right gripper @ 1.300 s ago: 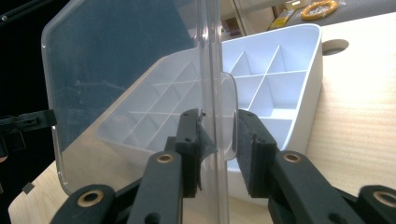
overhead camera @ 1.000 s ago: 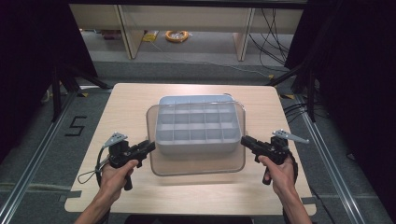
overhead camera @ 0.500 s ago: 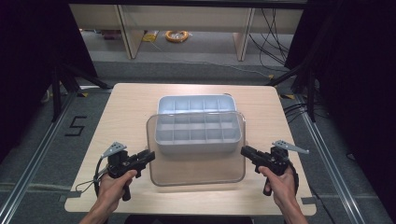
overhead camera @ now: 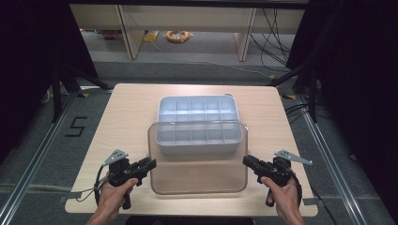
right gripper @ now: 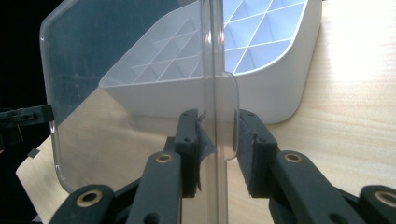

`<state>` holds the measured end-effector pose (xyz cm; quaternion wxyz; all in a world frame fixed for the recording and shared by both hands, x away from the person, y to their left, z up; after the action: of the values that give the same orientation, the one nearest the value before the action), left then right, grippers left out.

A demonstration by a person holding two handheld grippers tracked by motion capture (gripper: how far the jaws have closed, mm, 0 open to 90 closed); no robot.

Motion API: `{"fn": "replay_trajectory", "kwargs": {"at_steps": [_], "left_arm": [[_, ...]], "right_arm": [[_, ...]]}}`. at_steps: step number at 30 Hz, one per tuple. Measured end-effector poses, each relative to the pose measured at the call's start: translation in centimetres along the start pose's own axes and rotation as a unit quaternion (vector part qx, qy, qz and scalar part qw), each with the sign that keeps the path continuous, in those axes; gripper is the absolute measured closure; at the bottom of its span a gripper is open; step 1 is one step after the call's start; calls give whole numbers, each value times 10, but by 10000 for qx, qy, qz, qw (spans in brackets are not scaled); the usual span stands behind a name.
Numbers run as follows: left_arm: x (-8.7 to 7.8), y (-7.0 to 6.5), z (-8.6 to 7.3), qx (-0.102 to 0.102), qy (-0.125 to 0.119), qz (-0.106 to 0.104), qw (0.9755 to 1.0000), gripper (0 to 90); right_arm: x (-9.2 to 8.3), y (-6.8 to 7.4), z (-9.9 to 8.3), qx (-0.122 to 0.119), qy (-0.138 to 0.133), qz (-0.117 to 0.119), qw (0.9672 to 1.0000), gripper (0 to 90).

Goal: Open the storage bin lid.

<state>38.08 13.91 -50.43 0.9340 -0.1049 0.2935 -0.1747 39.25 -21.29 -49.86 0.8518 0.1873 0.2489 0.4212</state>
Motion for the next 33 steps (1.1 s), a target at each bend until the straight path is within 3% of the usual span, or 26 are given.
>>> {"fn": "replay_trajectory", "kwargs": {"at_steps": [2, 3, 5, 6, 12, 13, 14, 15, 17, 19, 20, 22, 23, 24, 28, 29, 31, 33], "left_arm": [[-2, -1, -2, -15, -11, -45, 10000, 638], [-3, -1, -3, -1, -7, -41, 10000, 638], [-5, -1, -5, -13, 19, -45, 10000, 639], [-5, -1, -6, -30, 33, -48, 10000, 640], [-4, -2, -13, 22, 129, -73, 9999, 637], [-4, -2, -14, 23, 149, -59, 9999, 637], [-4, -2, -16, 31, 174, -43, 9998, 636], [-3, -2, -17, 22, 189, -64, 9998, 637], [-2, -2, -20, 32, 241, -51, 9997, 636], [0, -2, -23, 68, 292, -93, 9995, 635], [0, -2, -24, 60, 314, -85, 9995, 633], [0, -2, -26, 31, 350, -88, 9993, 631], [1, -2, -27, 22, 361, -150, 9992, 631], [1, -1, -28, 26, 386, -97, 9992, 631], [2, -1, -34, 45, 471, -140, 9988, 619], [2, -2, -36, 62, 519, -185, 9985, 615], [1, -1, -39, 54, 572, -183, 9982, 610], [1, -1, -41, 84, 597, -206, 9980, 607]], "right_arm": [[-2, 2, -3, 21, 35, 20, 10000, 721], [-2, 5, -5, 193, 14, 20, 9998, 720], [-4, 9, -8, 300, 25, 78, 9995, 721], [-4, 7, -9, 113, 21, 101, 9999, 722], [-6, 5, -14, 23, 81, 27, 10000, 719], [-7, 4, -15, 49, 64, -18, 10000, 719], [-7, 7, -17, 256, 59, -12, 9997, 719], [-8, 4, -18, 118, 114, -31, 9999, 719], [-8, 2, -21, 69, 129, -69, 9999, 719], [-8, 7, -25, 323, 176, -8, 9993, 716], [-8, 2, -25, 119, 185, -63, 9997, 714], [-9, 3, -28, 243, 243, -23, 9994, 710], [-8, 0, -29, 159, 239, -80, 9996, 708], [-10, 1, -31, 306, 281, -95, 9991, 708], [-8, 0, -33, 282, 262, -60, 9992, 699], [-9, 4, -36, 508, 317, -49, 9982, 695], [-9, 2, -37, 317, 330, -42, 9989, 691], [-9, 3, -40, 410, 377, -12, 9984, 689]]}}
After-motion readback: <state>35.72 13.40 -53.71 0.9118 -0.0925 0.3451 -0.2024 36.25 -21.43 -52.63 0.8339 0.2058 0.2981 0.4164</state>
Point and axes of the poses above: each handheld gripper's, and its own axes: x roughly forward along the jaws, z roughly out of its top, y roughly to its left, the point moved 9 cm from there along x, roughly forward along the jaws, and after that the axes turned 14 degrees about z, right-handed, at the moved point
